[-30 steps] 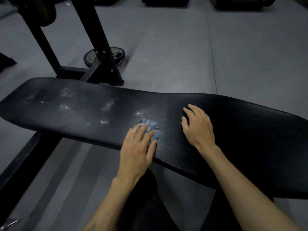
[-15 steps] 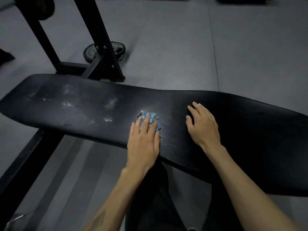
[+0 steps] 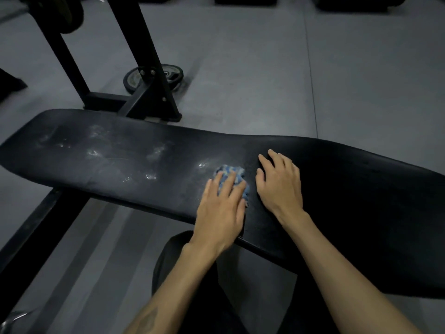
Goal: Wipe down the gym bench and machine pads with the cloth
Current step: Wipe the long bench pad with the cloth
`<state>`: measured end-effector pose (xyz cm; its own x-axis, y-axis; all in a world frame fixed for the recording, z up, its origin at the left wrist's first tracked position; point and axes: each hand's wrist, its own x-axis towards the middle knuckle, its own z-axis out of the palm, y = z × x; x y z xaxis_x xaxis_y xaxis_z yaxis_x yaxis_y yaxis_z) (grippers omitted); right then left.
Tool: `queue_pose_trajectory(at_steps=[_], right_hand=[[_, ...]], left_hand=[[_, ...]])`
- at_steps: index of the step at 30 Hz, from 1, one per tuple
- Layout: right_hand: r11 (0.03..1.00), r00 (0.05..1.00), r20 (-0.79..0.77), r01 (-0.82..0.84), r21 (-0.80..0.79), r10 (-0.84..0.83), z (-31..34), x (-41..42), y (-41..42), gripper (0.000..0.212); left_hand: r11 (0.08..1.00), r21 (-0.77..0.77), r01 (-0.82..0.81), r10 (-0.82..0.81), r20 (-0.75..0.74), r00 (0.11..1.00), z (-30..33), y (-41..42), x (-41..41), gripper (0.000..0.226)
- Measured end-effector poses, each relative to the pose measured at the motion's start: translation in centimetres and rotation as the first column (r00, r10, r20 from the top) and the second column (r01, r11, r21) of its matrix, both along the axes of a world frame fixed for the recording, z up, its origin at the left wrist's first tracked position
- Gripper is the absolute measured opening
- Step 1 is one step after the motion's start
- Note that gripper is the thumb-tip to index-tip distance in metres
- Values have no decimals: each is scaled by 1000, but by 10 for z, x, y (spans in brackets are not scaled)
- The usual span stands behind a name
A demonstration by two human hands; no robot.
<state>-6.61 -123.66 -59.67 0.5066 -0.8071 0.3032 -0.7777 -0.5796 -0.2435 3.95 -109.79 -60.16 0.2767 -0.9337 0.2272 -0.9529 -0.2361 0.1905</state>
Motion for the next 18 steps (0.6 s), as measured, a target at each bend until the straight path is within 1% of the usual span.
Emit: queue_pose_trajectory(at_steps=[2,3,4,6,7,8,9,11,13,14,16,18], right_hand=[[1000,1000,7,-6,2,6,1,-2,-2,43],[1000,1000,12,-2,7,2,2,-2,-3,43],[1000,1000,15,-1,12,1,2,-2,-4,43],[1000,1000,17,-3,20,2,2,-1,-2,43],[1000,1000,18,-1,20,0,2,0,-2,43],[1000,1000,18,0,17,-1,2,0,-1,43],[1000,1000,19,0,14,0,1,0,-1,43],[1000,1000,23,1,14,-1,1,0,-2,42],[1000,1000,22,1,11,-2,1,-1,-2,42],[1000,1000,19,0,10,-1,1,-1,-2,42],[1000,1000,13,-7,21,6,2,-1,-1,43],[999,1000,16,-3,32,2,1,-2,-2,44]], left_hand=[[992,26,127,-127,19,992,2,6,7,50],[988,46,147,-148,19,989,1,6,16,51],[991,58,120,-121,12,993,0,4,25,52],[998,60,-18,18,-10,1000,0,-1,37,56],[995,61,-76,77,-15,997,1,-3,35,56],[993,59,-101,102,-20,995,3,-5,29,57],[995,59,-84,86,-25,996,4,-6,20,56],[998,55,18,-17,-15,1000,4,-4,5,54],[992,69,104,-104,-6,995,6,-1,5,52],[990,76,118,-118,-9,993,7,-2,9,53],[993,82,90,-89,-10,996,7,-5,19,56],[996,84,-21,24,-44,999,10,-13,27,55]])
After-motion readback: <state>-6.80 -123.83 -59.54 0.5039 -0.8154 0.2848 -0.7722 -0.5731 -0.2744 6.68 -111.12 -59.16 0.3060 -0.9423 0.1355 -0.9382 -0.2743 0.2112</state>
